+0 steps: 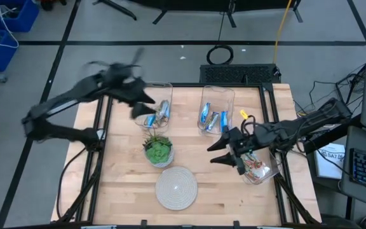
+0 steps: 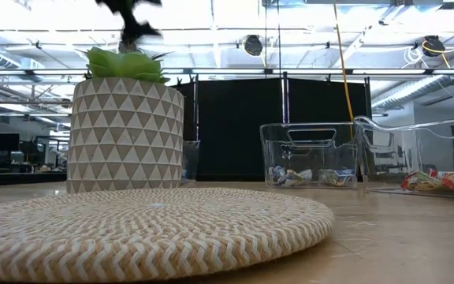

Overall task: Pick and place Granola Bars by type
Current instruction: Return to Home Position

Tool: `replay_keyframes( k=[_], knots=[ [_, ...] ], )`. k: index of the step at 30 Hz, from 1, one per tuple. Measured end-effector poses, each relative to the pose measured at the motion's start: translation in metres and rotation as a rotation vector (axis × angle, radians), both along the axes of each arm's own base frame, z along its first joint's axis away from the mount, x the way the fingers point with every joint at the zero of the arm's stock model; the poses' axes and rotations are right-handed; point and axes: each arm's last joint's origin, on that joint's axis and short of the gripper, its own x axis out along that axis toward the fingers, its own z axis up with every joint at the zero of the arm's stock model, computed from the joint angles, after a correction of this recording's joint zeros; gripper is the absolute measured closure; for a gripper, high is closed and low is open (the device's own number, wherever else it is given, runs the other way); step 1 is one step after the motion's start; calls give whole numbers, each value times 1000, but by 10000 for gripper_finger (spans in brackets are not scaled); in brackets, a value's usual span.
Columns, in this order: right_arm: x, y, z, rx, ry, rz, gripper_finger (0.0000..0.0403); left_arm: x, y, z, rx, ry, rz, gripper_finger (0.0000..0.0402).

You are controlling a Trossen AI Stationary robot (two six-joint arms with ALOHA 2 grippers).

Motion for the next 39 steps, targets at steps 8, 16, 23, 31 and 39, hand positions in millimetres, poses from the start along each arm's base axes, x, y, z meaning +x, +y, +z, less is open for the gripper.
replay_keyframes(
  k=[8,16,23,31,39],
  knots=[
    [-6,-2,8,-25,-58,8,193,-78,-66,57,84,-312,75,88],
    [-18,4,3,-65,-51,54,193,-109,-98,59,163,-429,-258,85],
    [-49,3,-19,-34,-200,101,193,-95,-110,14,120,-531,-351,91],
    [-74,2,-78,-19,-256,124,193,-85,-120,-46,125,-599,-428,91],
    [-87,1,-116,-5,-290,153,193,-82,-130,-97,126,-706,-500,91]
  ],
)
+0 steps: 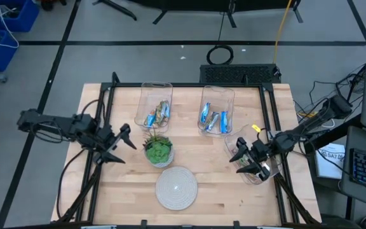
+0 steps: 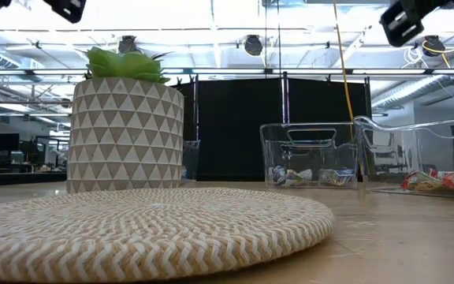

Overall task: Pick and place Granola Bars by type
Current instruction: Return to Home Position

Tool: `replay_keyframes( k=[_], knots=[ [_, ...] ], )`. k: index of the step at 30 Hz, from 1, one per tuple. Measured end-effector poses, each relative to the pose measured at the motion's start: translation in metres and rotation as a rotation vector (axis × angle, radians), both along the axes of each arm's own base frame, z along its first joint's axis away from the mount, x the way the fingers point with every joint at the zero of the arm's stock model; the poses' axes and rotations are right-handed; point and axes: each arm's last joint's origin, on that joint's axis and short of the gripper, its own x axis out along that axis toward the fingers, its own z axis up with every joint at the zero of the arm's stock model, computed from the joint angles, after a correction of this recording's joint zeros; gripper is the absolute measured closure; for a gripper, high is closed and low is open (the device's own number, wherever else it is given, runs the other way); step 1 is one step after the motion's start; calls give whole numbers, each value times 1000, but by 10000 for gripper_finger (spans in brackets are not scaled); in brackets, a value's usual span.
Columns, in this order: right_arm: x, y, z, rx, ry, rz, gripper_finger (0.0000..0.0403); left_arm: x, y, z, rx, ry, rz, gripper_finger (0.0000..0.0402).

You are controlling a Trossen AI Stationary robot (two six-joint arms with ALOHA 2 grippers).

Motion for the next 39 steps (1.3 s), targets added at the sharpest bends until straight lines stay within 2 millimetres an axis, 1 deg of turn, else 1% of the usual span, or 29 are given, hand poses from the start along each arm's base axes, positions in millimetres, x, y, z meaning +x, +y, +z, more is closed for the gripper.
replay_keyframes(
  k=[4,8,14,19,22,26,30,35,39],
  knots=[
    [-5,-2,-14,22,7,10,193,0,-5,-23,-29,-60,-40,92],
    [-7,-4,-21,22,16,-9,193,-3,-9,-42,-51,-134,-74,91],
    [-12,-8,-31,-4,-19,-50,193,-10,-10,-60,-93,-236,-102,91],
    [-18,-12,-37,15,-57,-73,193,-12,-10,-64,-109,-260,-110,91],
    [-20,-15,-31,43,-112,-123,193,-12,-10,-65,-107,-257,-109,91],
    [-22,-18,-29,21,-140,-194,193,-11,-9,-67,-100,-236,-99,91],
    [-26,-21,-24,-9,-191,-231,193,-11,-7,-65,-103,-253,-84,91],
    [-32,-24,-19,-7,-214,-230,193,-12,-6,-62,-110,-292,-72,91],
    [-38,-25,-21,7,-180,-147,193,-12,-6,-61,-146,-270,-83,92]
  ],
)
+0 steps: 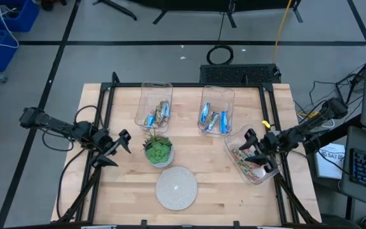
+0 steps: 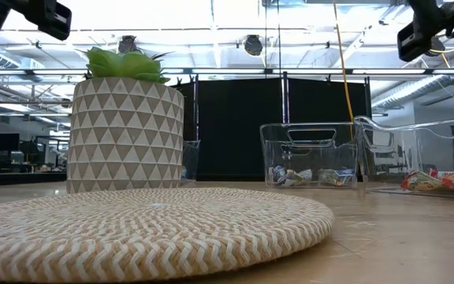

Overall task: Pick and place Granola Bars by type
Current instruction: Return to Home Position

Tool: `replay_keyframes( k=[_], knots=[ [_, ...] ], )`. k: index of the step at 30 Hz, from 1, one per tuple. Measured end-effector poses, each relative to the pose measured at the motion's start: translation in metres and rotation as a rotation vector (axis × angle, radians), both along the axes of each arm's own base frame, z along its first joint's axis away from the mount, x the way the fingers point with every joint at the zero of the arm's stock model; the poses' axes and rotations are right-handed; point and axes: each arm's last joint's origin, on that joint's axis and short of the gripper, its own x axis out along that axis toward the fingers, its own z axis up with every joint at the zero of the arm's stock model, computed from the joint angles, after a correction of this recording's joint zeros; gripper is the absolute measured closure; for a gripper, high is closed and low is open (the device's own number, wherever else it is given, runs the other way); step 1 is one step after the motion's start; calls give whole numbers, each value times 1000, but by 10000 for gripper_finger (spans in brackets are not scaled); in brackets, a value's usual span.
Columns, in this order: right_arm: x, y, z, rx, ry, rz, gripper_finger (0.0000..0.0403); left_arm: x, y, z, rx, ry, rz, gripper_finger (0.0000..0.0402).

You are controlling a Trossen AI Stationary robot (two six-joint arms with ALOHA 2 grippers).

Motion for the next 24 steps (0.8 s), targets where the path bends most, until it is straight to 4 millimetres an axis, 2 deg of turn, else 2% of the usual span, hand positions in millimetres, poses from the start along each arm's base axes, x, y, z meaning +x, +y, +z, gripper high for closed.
replay_keyframes(
  k=[9,13,24],
  knots=[
    [-12,-7,-6,-23,62,14,193,0,0,0,-160,124,-78,91],
    [-16,-9,-10,-40,97,15,193,1,1,0,-196,133,-39,91],
    [-23,-14,-17,-66,139,11,193,1,1,-1,49,-31,42,91]
  ],
)
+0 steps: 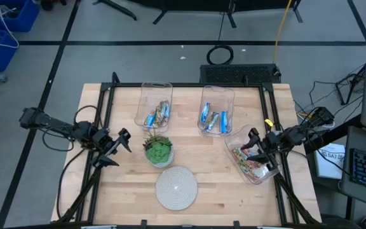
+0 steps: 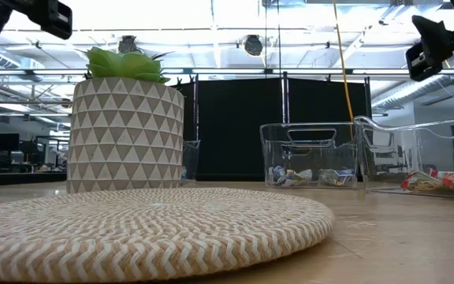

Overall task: Pick and place Granola Bars by type
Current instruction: Return to Home Position

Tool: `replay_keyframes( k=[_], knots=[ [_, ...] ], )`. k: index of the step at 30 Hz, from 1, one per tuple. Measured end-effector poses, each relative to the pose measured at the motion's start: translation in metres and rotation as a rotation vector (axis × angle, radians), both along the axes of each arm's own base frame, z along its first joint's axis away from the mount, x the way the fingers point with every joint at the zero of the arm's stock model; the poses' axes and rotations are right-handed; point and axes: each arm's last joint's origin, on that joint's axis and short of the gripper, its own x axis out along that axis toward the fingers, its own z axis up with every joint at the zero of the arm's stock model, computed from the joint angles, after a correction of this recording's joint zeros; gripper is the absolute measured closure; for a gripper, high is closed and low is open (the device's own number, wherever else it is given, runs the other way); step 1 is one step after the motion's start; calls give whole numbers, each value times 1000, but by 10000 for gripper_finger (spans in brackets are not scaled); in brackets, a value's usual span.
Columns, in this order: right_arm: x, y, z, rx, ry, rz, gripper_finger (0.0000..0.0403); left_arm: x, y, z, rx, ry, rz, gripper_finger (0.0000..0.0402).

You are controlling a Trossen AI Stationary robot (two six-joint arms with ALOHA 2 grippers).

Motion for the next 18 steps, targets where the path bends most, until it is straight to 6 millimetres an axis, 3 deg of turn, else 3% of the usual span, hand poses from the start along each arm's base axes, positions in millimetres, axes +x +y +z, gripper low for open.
replay_keyframes(
  k=[9,14,18],
  knots=[
    [2,-5,-4,43,55,-170,193,2,2,-13,-33,128,-9,92],
    [2,-5,-4,44,54,-174,193,4,3,-16,-13,148,69,92],
    [2,-5,-4,44,55,-173,193,3,3,-21,-30,222,30,92]
  ],
)
